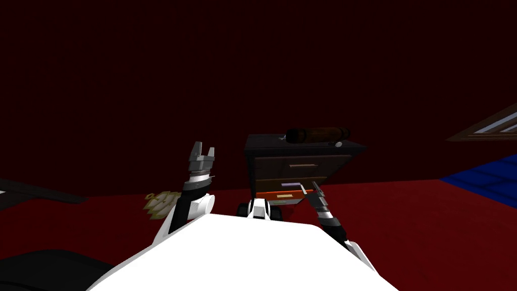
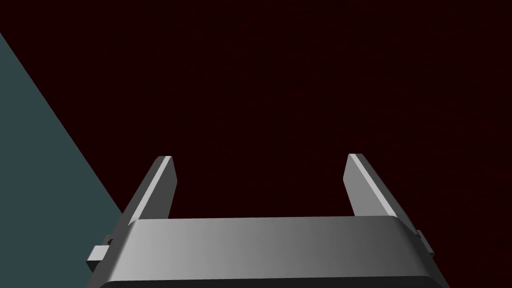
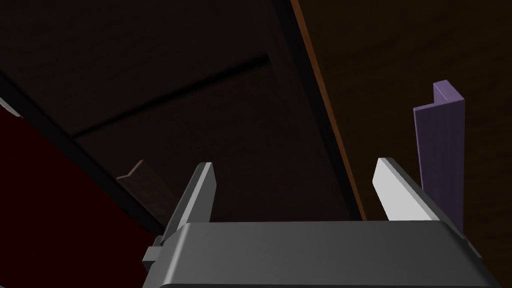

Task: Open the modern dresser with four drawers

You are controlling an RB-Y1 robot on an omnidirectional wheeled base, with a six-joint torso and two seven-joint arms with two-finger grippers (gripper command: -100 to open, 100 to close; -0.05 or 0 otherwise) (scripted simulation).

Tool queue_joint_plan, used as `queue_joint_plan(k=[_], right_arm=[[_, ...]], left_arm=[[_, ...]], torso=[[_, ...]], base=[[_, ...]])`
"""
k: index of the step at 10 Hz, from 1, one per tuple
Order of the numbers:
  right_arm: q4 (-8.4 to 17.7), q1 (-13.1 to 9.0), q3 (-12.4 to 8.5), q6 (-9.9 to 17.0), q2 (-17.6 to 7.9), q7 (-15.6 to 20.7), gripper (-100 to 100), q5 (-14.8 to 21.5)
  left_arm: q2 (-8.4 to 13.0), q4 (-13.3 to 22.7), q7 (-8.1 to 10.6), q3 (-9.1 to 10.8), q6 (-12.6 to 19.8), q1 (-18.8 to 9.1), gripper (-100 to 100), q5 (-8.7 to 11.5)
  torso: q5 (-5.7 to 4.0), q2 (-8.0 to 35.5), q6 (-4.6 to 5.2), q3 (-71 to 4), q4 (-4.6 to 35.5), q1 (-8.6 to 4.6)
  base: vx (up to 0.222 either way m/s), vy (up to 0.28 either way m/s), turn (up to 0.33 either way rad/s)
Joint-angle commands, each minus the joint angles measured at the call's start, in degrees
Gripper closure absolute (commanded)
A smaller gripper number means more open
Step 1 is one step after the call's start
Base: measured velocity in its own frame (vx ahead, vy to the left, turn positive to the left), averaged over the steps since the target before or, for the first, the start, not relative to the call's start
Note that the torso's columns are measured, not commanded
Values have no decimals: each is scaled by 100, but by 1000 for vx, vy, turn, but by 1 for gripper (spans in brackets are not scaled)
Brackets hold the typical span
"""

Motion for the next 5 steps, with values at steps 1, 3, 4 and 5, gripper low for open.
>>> queue_joint_plan(k=[1, 3, 4, 5], right_arm=[[299, -9, -98, -117, 100, 451, -100, 135], [496, -17, -162, -191, 181, 785, -100, 217], [496, -17, -162, -191, 181, 949, -100, 217], [676, -25, -221, -260, 278, 1110, -100, 291]], left_arm=[[0, 0, 0, 0, 0, 0, 0, 0], [0, 0, 0, 0, 0, 0, 0, 0], [0, 0, 0, 0, 0, 0, 0, 0], [0, 0, 0, 0, 0, 0, 0, 0]], torso=[[3, 1, 2, 0, 0, 2], [3, 1, 2, 0, 0, 2], [2, 1, 1, 0, 0, 4], [1, 1, 1, 0, 0, -6]], base=[[2, 41, 73], [1, 52, 41], [1, 32, 32], [1, 34, 39]])
